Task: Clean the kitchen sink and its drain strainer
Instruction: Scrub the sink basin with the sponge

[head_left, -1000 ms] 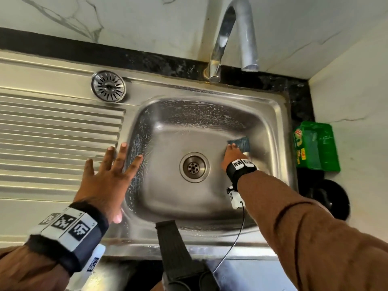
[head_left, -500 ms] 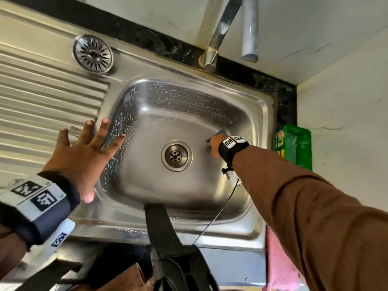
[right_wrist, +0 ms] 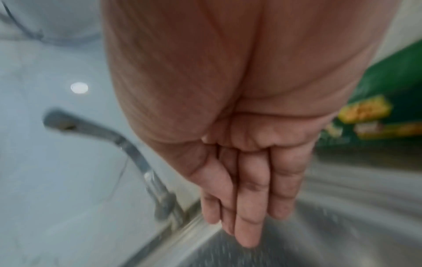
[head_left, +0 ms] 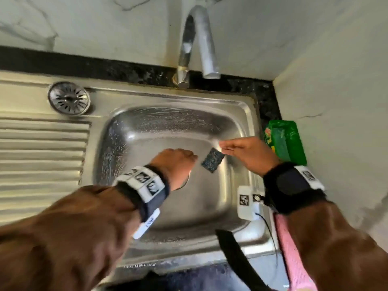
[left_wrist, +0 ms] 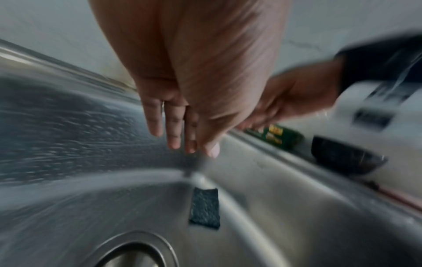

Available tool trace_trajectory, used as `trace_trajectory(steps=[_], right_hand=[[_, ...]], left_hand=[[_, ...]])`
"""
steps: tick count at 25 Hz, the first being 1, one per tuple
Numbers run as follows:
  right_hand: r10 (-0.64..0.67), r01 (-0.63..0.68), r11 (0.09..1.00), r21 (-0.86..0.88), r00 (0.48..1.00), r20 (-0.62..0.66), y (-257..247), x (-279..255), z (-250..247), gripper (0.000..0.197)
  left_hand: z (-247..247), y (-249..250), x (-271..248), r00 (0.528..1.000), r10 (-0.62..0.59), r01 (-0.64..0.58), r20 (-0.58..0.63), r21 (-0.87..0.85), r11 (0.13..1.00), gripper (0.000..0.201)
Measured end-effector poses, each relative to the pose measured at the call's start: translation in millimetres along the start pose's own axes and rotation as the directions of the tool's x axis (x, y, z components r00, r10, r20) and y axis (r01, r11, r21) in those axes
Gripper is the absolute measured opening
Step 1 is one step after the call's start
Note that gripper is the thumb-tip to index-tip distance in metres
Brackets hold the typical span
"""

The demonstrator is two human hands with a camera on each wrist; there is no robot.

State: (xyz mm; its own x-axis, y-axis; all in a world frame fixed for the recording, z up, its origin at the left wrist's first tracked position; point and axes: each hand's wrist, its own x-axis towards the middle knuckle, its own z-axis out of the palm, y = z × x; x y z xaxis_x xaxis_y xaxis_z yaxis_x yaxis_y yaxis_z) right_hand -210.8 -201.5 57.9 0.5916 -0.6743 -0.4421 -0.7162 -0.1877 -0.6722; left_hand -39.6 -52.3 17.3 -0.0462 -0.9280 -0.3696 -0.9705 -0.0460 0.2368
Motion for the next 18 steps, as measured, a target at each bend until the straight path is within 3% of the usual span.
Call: trace_trajectory(steps=[2, 5, 7, 9, 10, 11, 13, 14, 15, 17, 18], right_hand=[[-0.015, 0.037, 0.984, 0.174, 0.992, -0.128, -7.8, -53.2, -28.8, 0.023], [0.024, 0.080, 0.935, 0.344, 0.958, -0.287, -9.0, -125.2, -67.6, 0.030], [0.071, 0.056, 0.941, 0.333, 0.931, -0.357, 9.8, -159.6, -76.5, 0.041], [0.124, 0.003, 0.950, 0.311, 0.914, -0.387, 25.1, -185.0, -70.3, 0.050], [0.133, -0.014, 0.956, 0.295, 0.912, -0.389, 30.0, -193.4, -65.3, 0.053], [0.128, -0.021, 0.965, 0.261, 0.907, -0.401, 35.2, -200.1, -60.7, 0.055], [0.084, 0.007, 0.979, 0.202, 0.893, -0.441, 42.5, -206.3, -55.0, 0.058], [0.064, 0.035, 0.979, 0.202, 0.883, -0.466, 43.7, -206.9, -53.4, 0.057], [0.049, 0.062, 0.977, 0.206, 0.870, -0.490, 43.6, -204.7, -51.3, 0.054], [0.012, 0.096, 0.978, 0.188, 0.865, -0.502, 42.1, -194.1, -45.7, 0.042], [-0.022, 0.114, 0.980, 0.164, 0.878, -0.478, 38.2, -186.3, -41.6, 0.038]], left_hand=[[21.5, 15.3, 50.2, 0.994, 0.105, -0.107, 0.026, 0.050, 0.993, 0.046], [49.9, 36.9, 104.9, 0.981, 0.161, -0.178, 0.107, 0.181, 0.967, 0.063], [63.6, 44.7, 127.5, 0.973, 0.164, -0.197, 0.162, 0.220, 0.955, 0.073], [85.1, 43.4, 139.6, 0.970, 0.132, -0.167, 0.206, 0.163, 0.972, 0.078], [98.0, 42.7, 138.6, 0.957, 0.174, -0.209, 0.231, 0.137, 0.968, 0.084], [110.1, 44.2, 131.5, 0.923, 0.257, -0.303, 0.288, 0.126, 0.945, 0.088], [126.3, 42.6, 112.0, 0.783, 0.430, -0.542, 0.450, 0.151, 0.827, 0.084], [127.1, 38.7, 108.5, 0.752, 0.484, -0.600, 0.447, 0.160, 0.784, 0.082], [124.3, 34.7, 112.5, 0.784, 0.487, -0.578, 0.384, 0.165, 0.799, 0.082], [108.4, 27.3, 131.2, 0.945, 0.239, -0.272, 0.224, 0.128, 0.954, 0.085], [102.4, 24.9, 139.5, 0.973, 0.127, -0.156, 0.192, 0.146, 0.977, 0.086]])
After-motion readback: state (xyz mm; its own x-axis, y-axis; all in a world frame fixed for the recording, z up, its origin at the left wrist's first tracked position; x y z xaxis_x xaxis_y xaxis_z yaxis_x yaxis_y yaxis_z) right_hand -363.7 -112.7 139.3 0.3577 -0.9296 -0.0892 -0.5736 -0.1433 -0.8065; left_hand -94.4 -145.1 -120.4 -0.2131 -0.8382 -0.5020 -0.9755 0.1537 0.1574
